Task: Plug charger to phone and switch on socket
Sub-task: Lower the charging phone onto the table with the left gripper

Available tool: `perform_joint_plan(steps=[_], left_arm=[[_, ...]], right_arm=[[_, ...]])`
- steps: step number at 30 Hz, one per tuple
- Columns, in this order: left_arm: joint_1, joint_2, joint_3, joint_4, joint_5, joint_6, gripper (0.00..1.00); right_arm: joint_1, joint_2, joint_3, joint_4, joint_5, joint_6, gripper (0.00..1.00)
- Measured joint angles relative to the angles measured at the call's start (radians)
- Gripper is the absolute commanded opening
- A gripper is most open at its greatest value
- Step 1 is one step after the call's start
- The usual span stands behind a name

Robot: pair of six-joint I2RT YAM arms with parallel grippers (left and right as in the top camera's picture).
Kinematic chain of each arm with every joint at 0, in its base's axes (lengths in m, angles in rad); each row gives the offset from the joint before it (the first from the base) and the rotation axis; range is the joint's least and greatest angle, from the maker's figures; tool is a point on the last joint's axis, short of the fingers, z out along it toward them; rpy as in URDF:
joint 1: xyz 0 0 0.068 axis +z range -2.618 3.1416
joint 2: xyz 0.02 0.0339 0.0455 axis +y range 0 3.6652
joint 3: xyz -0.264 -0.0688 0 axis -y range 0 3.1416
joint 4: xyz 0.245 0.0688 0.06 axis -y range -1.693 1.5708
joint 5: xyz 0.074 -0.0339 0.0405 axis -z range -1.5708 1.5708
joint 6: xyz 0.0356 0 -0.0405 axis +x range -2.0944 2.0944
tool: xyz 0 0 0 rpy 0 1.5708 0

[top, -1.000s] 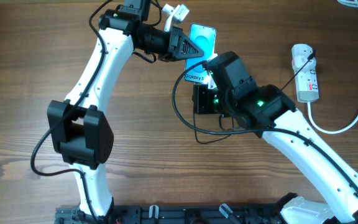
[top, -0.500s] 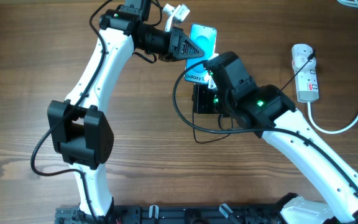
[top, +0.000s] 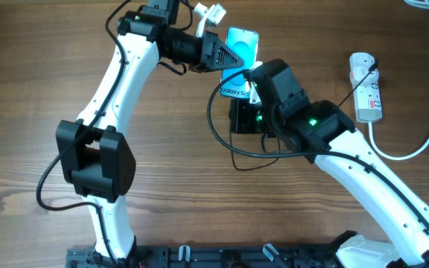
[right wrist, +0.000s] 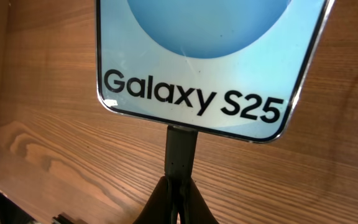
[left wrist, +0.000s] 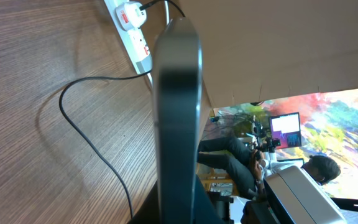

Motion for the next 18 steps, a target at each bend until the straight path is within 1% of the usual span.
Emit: perform_joint_plan(steps=[5,6,7,8,10,13,16,18], left_arm=[[0.003,0.000,0.000,0.003,0.000,0.000,0.04],[0.003,0.000,0.000,0.003,0.000,0.000,0.04],[0.004,0.000,0.000,0.002,0.000,0.000,0.04],[0.004,0.000,0.000,0.003,0.000,0.000,0.04],[0.002,0.000,0.000,-0.022,-0.001,0.001,0.04],[-0.007,0.000,0.000,-0.022,-0.061,-0.009,0.04],[-0.011,0.000,0.000,-0.029,-0.230,-0.063,0.04],[-0.014,0.000,-0.003,-0.034,-0.359,-0.100,0.04]], right_arm=[[0.000,0.002,-0.001,0.007,0.002,-0.011,0.06],[0.000,0.002,-0.001,0.007,0.002,-0.019,0.11],[0.000,0.002,-0.001,0.008,0.004,-0.026,0.22],[0.000,0.002,-0.001,0.011,0.006,-0.031,0.29],[-0.008,0.002,0.004,0.037,0.031,-0.039,0.39],[-0.023,0.002,0.014,-0.001,0.032,-0.050,0.64],[-0.028,0.002,0.018,-0.105,0.031,-0.048,1.00],[-0.028,0.002,0.019,-0.176,0.031,-0.050,1.00]])
